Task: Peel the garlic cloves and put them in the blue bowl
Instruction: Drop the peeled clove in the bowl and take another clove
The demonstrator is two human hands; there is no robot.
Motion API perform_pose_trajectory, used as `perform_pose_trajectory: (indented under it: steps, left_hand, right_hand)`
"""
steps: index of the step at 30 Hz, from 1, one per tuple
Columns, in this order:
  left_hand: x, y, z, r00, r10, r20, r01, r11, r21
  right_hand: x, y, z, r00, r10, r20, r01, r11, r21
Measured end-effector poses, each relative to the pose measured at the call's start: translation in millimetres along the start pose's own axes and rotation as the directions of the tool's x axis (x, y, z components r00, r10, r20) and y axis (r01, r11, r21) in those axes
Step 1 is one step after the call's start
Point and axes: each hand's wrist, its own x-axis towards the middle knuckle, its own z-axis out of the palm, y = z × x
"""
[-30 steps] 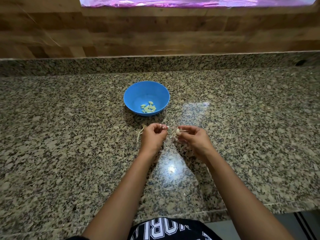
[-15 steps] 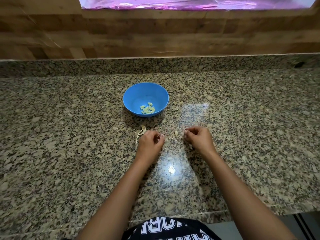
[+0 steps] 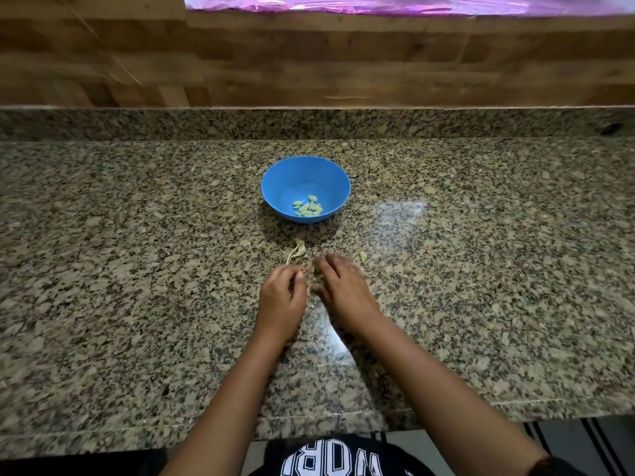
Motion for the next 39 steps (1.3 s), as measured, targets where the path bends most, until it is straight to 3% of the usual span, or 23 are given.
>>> perform_pose_trajectory:
  steps: [3,7,9,12,15,19,22,27,30,35,39]
  left_hand:
    - [-5.5,-4.6,-6.0,0.999,0.035,0.019,-0.035,0.999,0.006]
    - [-17.5,-11.6,-4.9,0.971,0.036,0.237,-0.074,0.986,0.153]
    - [-19.6,-16.2,-2.2,0.915,0.040,0.401,-0.182,0.929,0.322]
    - [-14.9,-16.9,9.0,0.852,0.053,0.520,-0.353,0.792,0.498]
    - [4.0,-3.0,29.7,0.858,0.103,0.503,-0.390,0.769,0.506]
    - [30.9,15.2,57.1,0.849,0.151,0.507,-0.419,0.777,0.469]
    - [27.7,21.7,62.7,0.849,0.229,0.476,-0.451,0.784,0.426]
    - [-13.0,18.8,64.3,0.826,0.410,0.387,-0.514,0.829,0.219]
    - [-32.3,23.1,63.0,0.872,0.397,0.287,-0.458,0.868,0.191]
    - [-50.5,29.1,57.6,0.928,0.287,0.237,-0.355,0.875,0.329]
    - [-67.4,33.1,22.2,0.999,-0.041,0.026,0.038,0.991,0.125]
  right_hand:
    - [-11.3,-0.9,-7.8,1.000,-0.021,0.000,0.021,0.988,0.154]
    - [-40.0,-2.7,-17.0,0.991,-0.122,-0.058,0.127,0.989,0.081]
    - [-45.2,-4.7,-21.4,0.993,-0.050,-0.106,0.060,0.994,0.095]
    - [-45.3,-2.5,-31.4,0.950,0.256,-0.178,-0.190,0.929,0.318]
    - [-46.2,6.1,-41.2,0.836,0.525,-0.161,-0.357,0.743,0.566]
    - [-48.7,17.5,-46.7,0.733,0.669,-0.120,-0.390,0.558,0.733]
    - [-53.7,20.4,-47.6,0.710,0.698,-0.090,-0.371,0.481,0.794]
    - [-70.2,26.5,-47.7,0.727,0.684,-0.055,-0.361,0.449,0.817]
    - [-79.3,29.4,-49.4,0.753,0.658,-0.021,-0.348,0.425,0.835]
    - [-90.5,22.5,-53.5,0.815,0.578,0.043,-0.337,0.411,0.847]
    - [-85.8,-6.7,-49.3,0.871,0.473,0.133,-0.349,0.404,0.846]
